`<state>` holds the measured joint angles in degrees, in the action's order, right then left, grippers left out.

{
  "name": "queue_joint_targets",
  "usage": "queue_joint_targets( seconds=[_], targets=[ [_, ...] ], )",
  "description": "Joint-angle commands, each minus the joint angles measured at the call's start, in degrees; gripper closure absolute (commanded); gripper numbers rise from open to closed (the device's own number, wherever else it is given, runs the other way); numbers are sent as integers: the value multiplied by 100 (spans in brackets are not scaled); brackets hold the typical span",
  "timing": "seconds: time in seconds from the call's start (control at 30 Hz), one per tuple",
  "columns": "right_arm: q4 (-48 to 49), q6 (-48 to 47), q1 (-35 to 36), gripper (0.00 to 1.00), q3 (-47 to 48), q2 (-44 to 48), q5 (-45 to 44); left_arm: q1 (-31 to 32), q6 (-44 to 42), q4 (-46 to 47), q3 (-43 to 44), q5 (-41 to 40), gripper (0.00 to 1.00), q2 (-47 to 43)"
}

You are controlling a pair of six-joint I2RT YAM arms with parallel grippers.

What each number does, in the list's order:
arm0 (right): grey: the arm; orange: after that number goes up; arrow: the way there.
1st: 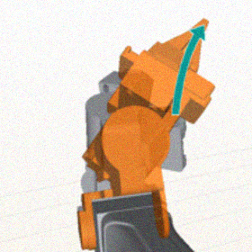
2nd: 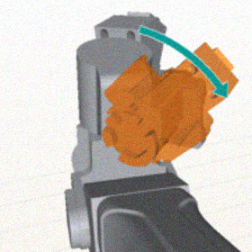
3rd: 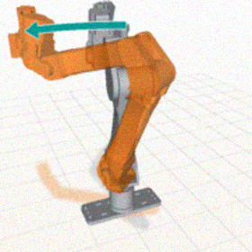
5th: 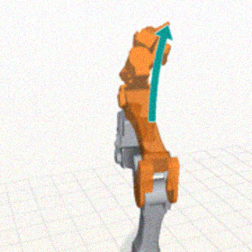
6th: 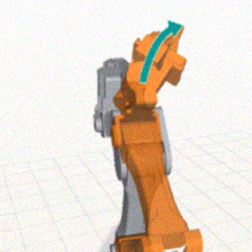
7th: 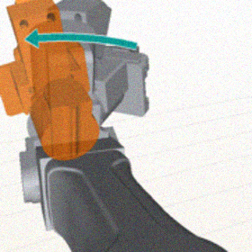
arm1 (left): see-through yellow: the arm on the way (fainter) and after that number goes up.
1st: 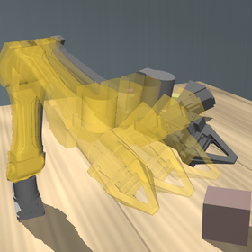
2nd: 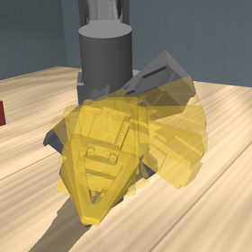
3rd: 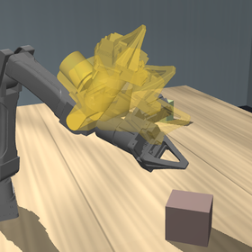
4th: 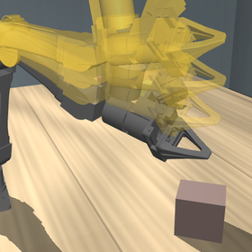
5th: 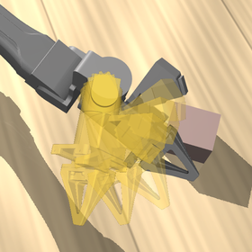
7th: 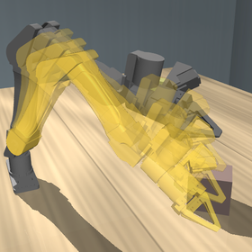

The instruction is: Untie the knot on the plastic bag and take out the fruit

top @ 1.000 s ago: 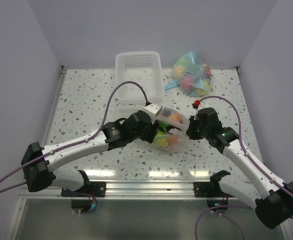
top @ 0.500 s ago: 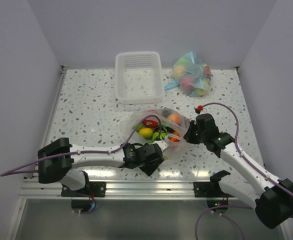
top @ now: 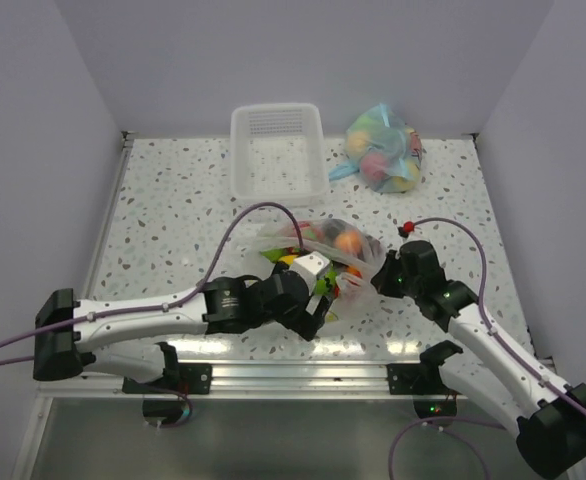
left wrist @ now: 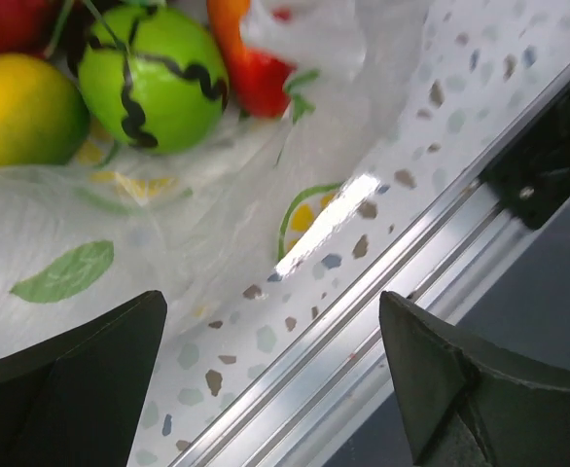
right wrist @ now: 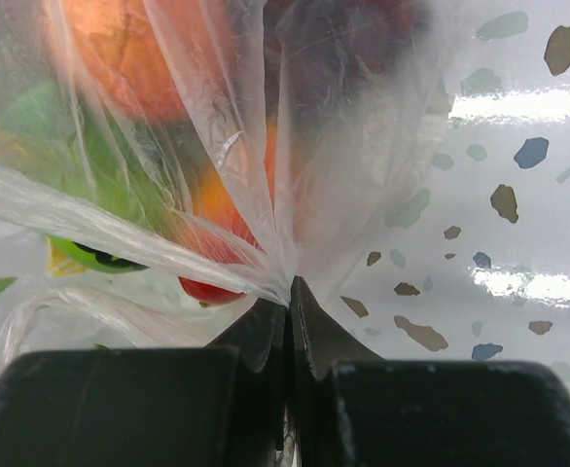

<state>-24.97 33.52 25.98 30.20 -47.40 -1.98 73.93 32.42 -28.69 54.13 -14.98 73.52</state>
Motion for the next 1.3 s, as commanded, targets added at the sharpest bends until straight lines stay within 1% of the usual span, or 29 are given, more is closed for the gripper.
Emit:
queue_joint_targets(
  seconds=[0.0, 0.07, 0.1, 0.13, 0.2, 0.33, 0.37, 0.43, 0.53, 0.73, 0.87, 1.07, 1.2, 1.27],
  targets=[
    [-60, 190, 13, 100, -189, 195, -48, -1, 421, 162, 423, -652, 4, -460],
    [-78, 357, 4, 100, -338, 248, -57, -63, 650, 75, 528, -961, 8, -487],
    [-87, 409, 4, 100, -391, 292, -57, -228, 782, 83, 598, -1041, 9, -461],
    [-78, 488, 4, 100, -461, 319, -66, -300, 800, 126, 608, -1024, 10, -435],
    [-69, 533, 4, 100, -497, 345, -75, -492, 975, 258, 617, -1076, 15, -259],
    [1, 524, 4, 100, -471, 328, -22, -695, 1090, 680, 546, -1331, 29, 109],
    [27, 524, 4, 100, -471, 319, -31, -748, 1108, 846, 546, -1358, 34, 180],
    [106, 559, 4, 100, -471, 293, 13, -871, 1187, 1039, 555, -1472, 37, 381],
    [177, 621, 4, 100, -488, 292, 57, -960, 1082, 1286, 616, -1455, 39, 671],
    [300, 718, 4, 100, -436, 284, 162, -1021, 845, 1444, 827, -1490, 39, 1260],
    [353, 726, 4, 100, -365, 178, 180, -1091, 582, 1716, 845, -1543, 39, 1516],
    [353, 691, 4, 100, -269, 152, 171, -1267, 414, 2051, 880, -1744, 41, 1815],
    [291, 682, 4, 100, -233, 178, 163, -1337, 186, 2358, 862, -1754, 46, 1956],
    [265, 682, 13, 100, -242, 204, 154, -1355, 89, 2368, 950, -1727, 51, 2122]
  ],
)
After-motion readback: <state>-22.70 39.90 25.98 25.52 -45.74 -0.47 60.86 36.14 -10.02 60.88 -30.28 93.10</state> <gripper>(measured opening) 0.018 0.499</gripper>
